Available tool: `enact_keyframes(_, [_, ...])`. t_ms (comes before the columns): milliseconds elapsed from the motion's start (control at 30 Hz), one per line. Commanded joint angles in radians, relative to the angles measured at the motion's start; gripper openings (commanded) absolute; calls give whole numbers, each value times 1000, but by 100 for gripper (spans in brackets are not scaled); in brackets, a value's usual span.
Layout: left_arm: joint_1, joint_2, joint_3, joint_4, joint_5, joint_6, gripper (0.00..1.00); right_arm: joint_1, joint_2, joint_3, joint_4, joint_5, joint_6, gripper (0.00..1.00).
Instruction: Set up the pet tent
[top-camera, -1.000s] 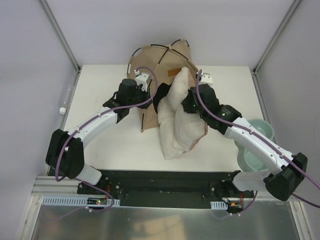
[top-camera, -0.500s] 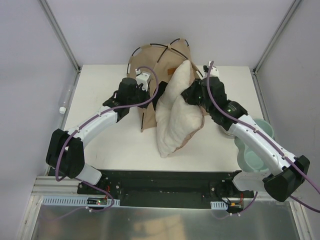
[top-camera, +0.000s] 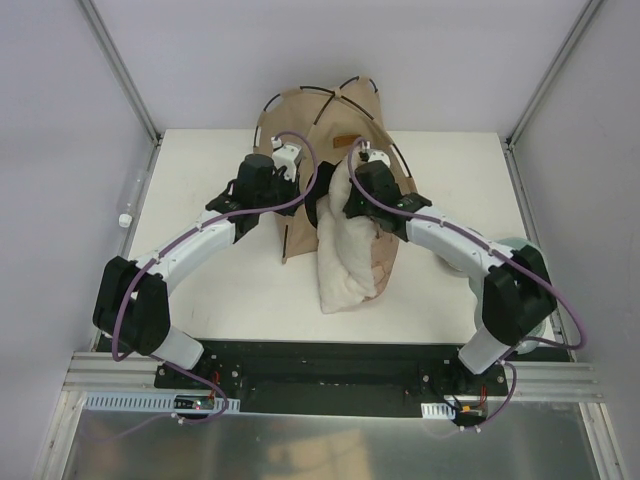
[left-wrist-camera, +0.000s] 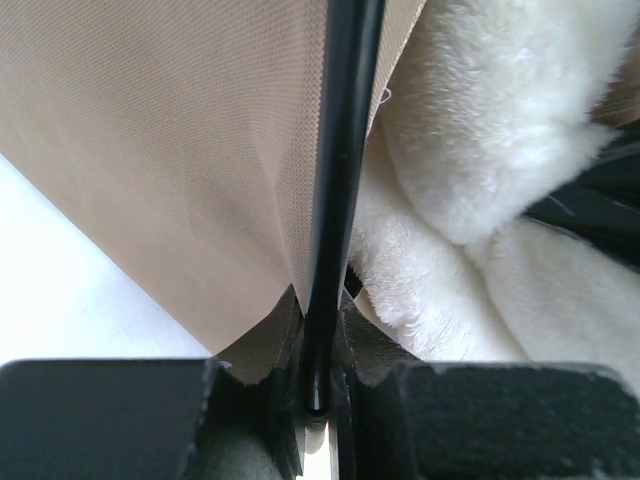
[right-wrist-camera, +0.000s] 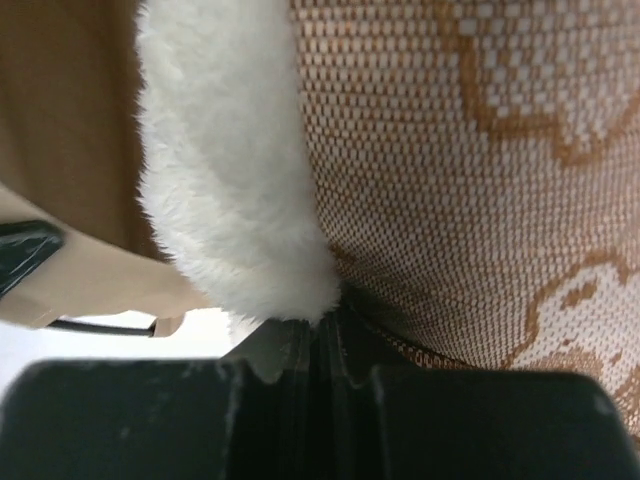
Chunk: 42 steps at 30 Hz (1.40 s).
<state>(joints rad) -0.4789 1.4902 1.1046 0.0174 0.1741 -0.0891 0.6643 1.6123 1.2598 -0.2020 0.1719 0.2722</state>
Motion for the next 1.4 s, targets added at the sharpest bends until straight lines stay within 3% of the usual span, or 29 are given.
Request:
enact_keyframes(0, [-9, -1, 46, 38, 39, -34, 0, 3, 98, 42, -24, 58, -22, 0])
enact_keyframes(200, [-9, -2, 47, 44, 68, -43, 0, -12, 218, 156, -73, 136, 28, 1])
enact_keyframes(367, [-9, -11, 43, 50, 73, -43, 0, -31, 303, 245, -131, 106, 33, 8])
enact_keyframes(567, [-7, -8, 49, 50, 71, -57, 0, -51, 324, 221, -120, 127, 50, 12])
enact_keyframes(767, [-7, -18, 46, 52, 67, -70, 0, -80, 319, 158, -86, 156, 55, 27])
enact_keyframes(933, [-7, -19, 40, 52, 59, -77, 0, -103, 342, 165, -97, 198, 82, 29])
enact_keyframes(1100, [-7, -22, 37, 52, 56, -80, 0, -108, 261, 158, -88, 267, 98, 44])
enact_keyframes(1367, [-7, -5, 52, 42, 36, -81, 0, -108, 114, 161, -138, 241, 84, 71])
